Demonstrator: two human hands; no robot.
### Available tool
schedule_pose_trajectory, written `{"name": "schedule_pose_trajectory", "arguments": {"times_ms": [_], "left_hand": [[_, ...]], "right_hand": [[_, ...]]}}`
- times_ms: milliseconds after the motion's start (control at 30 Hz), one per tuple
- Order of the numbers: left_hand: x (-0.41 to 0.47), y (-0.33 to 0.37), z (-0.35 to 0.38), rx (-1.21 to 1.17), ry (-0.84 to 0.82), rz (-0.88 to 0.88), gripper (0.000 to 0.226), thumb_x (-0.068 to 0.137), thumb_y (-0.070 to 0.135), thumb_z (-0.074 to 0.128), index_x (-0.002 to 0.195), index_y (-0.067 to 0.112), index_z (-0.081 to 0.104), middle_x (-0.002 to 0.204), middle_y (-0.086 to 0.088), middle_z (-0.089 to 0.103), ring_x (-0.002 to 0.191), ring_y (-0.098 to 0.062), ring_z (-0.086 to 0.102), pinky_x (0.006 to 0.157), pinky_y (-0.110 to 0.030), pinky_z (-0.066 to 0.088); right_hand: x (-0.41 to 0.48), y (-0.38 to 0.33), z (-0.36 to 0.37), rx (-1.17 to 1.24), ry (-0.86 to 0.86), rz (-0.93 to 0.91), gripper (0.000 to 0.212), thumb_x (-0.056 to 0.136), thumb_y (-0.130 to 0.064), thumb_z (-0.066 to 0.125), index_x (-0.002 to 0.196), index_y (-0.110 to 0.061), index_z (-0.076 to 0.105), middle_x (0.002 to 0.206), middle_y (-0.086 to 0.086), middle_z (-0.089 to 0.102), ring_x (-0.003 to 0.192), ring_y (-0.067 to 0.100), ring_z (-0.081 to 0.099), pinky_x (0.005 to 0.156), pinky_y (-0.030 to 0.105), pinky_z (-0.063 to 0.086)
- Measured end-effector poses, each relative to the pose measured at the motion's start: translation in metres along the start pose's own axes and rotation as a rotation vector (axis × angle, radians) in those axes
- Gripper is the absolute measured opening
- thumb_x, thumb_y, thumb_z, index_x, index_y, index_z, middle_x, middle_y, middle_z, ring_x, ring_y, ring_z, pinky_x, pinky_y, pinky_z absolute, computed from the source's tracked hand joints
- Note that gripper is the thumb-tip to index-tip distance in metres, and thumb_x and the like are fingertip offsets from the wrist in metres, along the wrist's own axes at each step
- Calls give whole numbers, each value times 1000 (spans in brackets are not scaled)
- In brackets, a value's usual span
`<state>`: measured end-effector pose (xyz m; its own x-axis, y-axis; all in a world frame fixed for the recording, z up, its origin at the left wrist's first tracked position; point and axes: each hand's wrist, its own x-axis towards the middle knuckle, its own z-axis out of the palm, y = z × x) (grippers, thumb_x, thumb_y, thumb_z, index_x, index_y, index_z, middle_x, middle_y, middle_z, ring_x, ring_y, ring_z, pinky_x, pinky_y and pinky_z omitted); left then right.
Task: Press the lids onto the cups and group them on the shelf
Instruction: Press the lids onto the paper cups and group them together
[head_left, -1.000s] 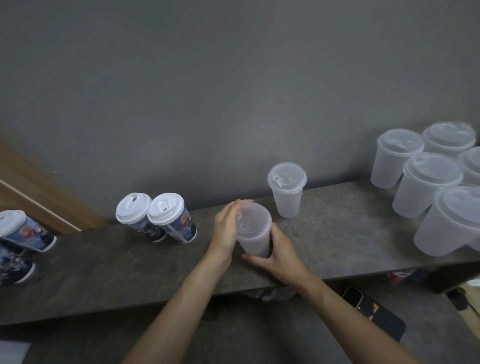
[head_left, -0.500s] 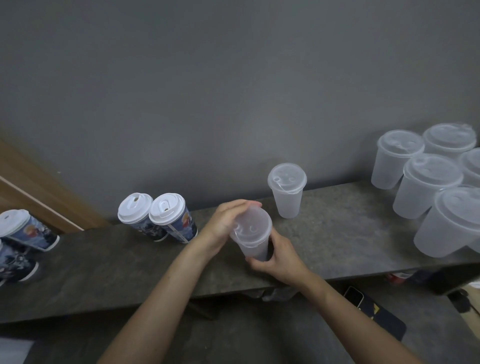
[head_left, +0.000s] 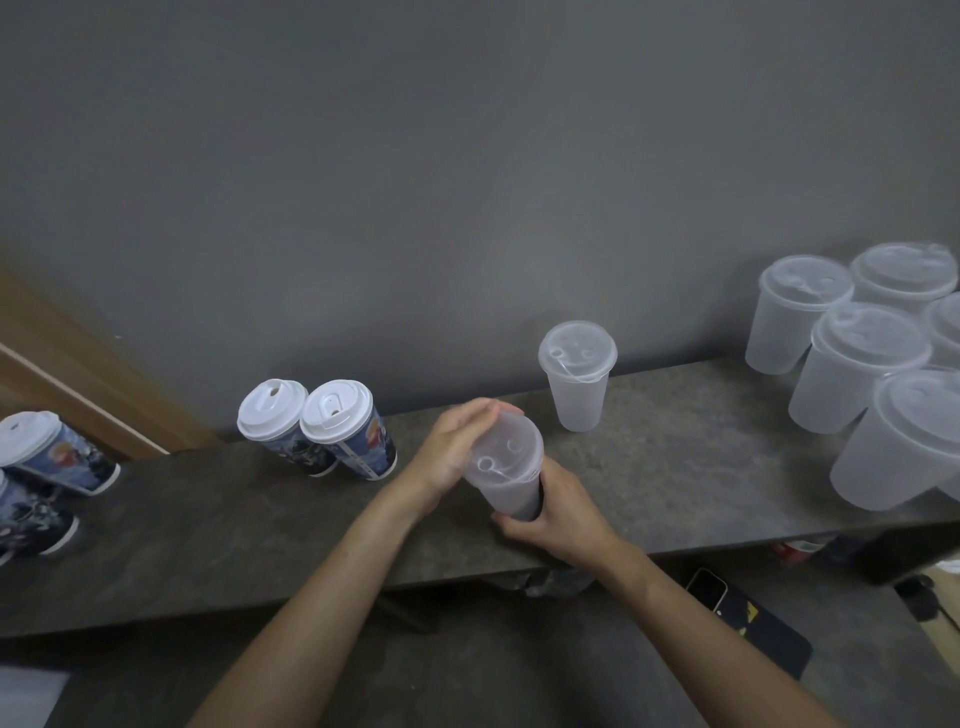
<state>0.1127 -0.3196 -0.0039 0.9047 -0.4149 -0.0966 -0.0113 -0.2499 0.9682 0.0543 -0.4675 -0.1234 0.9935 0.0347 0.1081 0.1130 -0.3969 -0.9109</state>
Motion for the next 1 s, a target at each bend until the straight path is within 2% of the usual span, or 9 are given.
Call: {"name": "schedule_pose_trajectory", "arguments": {"times_ms": [100, 200, 300, 400, 533, 600, 700, 800, 1000], "left_hand": [[-6, -13, 14, 65, 200, 34, 31, 108, 15, 43, 101, 11, 73, 98, 2, 74, 91, -9, 68, 82, -19, 49], [-15, -19, 28, 86, 445, 20, 33, 109, 18, 42, 101, 11, 72, 97, 0, 74, 90, -11, 68, 78, -19, 49], [-2, -9, 16, -18, 280, -86, 33, 109, 19, 45, 96, 9, 73, 87, 4, 75, 80, -4, 69, 73, -14, 50], [8, -6, 4, -21, 110, -27, 35, 109, 16, 42, 97, 4, 73, 85, 2, 75, 79, -5, 68, 77, -19, 51], [-2, -20, 21, 49, 365, -7, 40, 111, 23, 39, 95, 13, 74, 91, 2, 74, 84, -6, 68, 79, -19, 50], [-6, -18, 26, -1, 465, -20, 41, 111, 25, 38, 97, 12, 74, 93, 2, 75, 85, -5, 68, 78, -18, 50], [3, -13, 14, -86, 292, -64, 33, 108, 22, 47, 94, 14, 76, 93, -2, 77, 90, -13, 70, 85, -27, 50], [9, -15, 0, -76, 108, 13, 28, 102, 23, 52, 103, 9, 76, 104, -14, 76, 98, -23, 69, 92, -32, 49], [4, -19, 10, -119, 327, -41, 29, 106, 13, 46, 101, 5, 74, 97, -12, 77, 88, -17, 70, 82, -28, 51]], "right_hand": [[0, -2, 1, 34, 56, 0, 86, 65, -54, 91, 137, -34, 48, 128, -19, 60, 119, 0, 60, 98, 30, 53], [0, -2, -1, 56, 47, -1, 83, 67, -52, 92, 137, -31, 51, 129, -18, 63, 119, -1, 61, 100, 30, 54], [-1, 0, -3, 36, 26, 3, 73, 71, -45, 90, 134, -29, 56, 126, -17, 66, 117, -1, 62, 100, 35, 55], [1, -1, -1, 8, 9, 0, 70, 72, -45, 88, 132, -31, 56, 124, -17, 66, 115, -1, 62, 98, 35, 56], [1, -1, 1, 36, 100, -2, 72, 67, -52, 92, 126, -31, 56, 122, -18, 63, 112, -2, 62, 93, 26, 55], [1, 0, 1, 55, 114, -7, 68, 69, -50, 93, 124, -29, 60, 120, -17, 65, 110, -2, 63, 92, 28, 56], [1, 3, 0, 65, 79, -26, 66, 73, -48, 90, 128, -28, 62, 123, -16, 68, 115, 2, 65, 96, 35, 56], [3, 4, 1, 31, 32, -34, 65, 75, -50, 87, 131, -31, 59, 124, -15, 67, 116, 5, 64, 96, 38, 56], [2, -1, -2, 79, -31, 36, 72, 75, -55, 86, 134, -35, 50, 128, -20, 64, 119, -2, 61, 99, 34, 55]]}}
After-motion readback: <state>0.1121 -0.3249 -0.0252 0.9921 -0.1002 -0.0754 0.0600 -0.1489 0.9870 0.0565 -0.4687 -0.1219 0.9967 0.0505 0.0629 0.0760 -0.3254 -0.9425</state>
